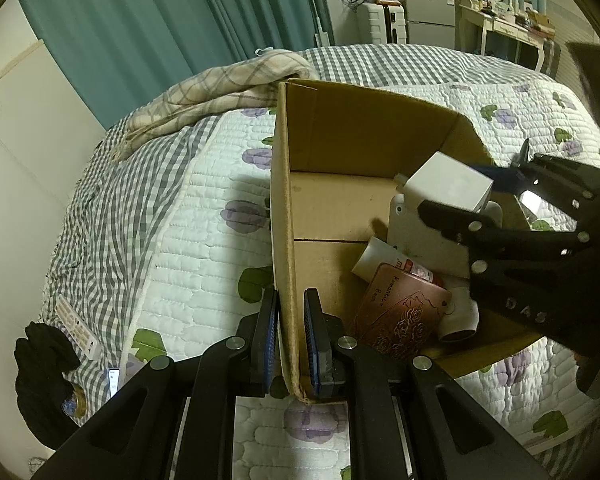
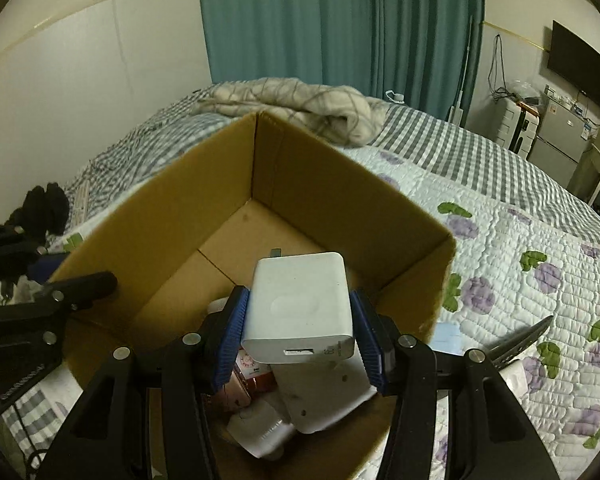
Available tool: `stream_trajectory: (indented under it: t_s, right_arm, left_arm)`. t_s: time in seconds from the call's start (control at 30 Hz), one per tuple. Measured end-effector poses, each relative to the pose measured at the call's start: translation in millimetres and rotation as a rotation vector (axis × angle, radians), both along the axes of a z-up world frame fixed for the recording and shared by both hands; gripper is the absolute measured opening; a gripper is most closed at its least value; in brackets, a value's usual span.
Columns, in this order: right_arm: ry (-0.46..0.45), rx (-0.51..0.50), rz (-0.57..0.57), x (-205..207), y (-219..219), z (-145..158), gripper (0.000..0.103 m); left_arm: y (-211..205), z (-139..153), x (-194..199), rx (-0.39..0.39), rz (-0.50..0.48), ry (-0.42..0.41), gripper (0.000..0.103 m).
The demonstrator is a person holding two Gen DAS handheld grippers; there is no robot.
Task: Organize rigid objects
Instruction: 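Carry the white square charger into the box with the right gripper and release, then reach the right gripper to the white charger brick and grasp it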
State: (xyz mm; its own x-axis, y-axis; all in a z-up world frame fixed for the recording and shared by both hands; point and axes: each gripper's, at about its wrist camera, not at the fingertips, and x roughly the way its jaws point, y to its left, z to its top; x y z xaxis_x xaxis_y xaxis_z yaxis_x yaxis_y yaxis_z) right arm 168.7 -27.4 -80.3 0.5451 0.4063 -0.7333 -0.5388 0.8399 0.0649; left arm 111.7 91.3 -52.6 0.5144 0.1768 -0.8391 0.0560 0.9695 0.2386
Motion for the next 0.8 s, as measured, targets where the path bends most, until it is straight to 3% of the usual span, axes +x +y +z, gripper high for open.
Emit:
stream_trajectory:
  t_s: [0.37,0.4,0.43,0.47,0.63,0.8]
  right_arm:
    - [0.036,0.000,-0.002,1.4,-2.0,-8.9,0.052]
    - [0.024,0.006,-0.009,-0.4,-4.4,-4.9,0.059]
    - [-0.011,0.018,-0.023,-4.0,-10.5,4.3,0.076]
    - [-0.041,0.031,-0.034,-6.9,-16.0,13.1,0.082]
    - [-0.145,0.045,-0.101,-10.6,-61.5,58.9,0.088]
    - [-0.187,0.012,-0.193,-2.9,-116.1,75.8,0.091]
  left_arm:
    - [-1.1,-1.2,-0.3,0.004,0.006,0.002,0.013]
    - [-0.9,-1.2,-0.4,0.005,0.007,0.002,0.013]
    - [-0.9,-1.2,-0.2,0.006,0.008,0.003,0.013]
    - [-0.5,-1.8,0.4,0.003,0.009,0.008,0.013]
    - [-1.0,-1.4,0.6,0.007,0.013,0.008,0.013]
    - [-1.1,-1.3,0.5,0.008,0.013,0.009,0.013]
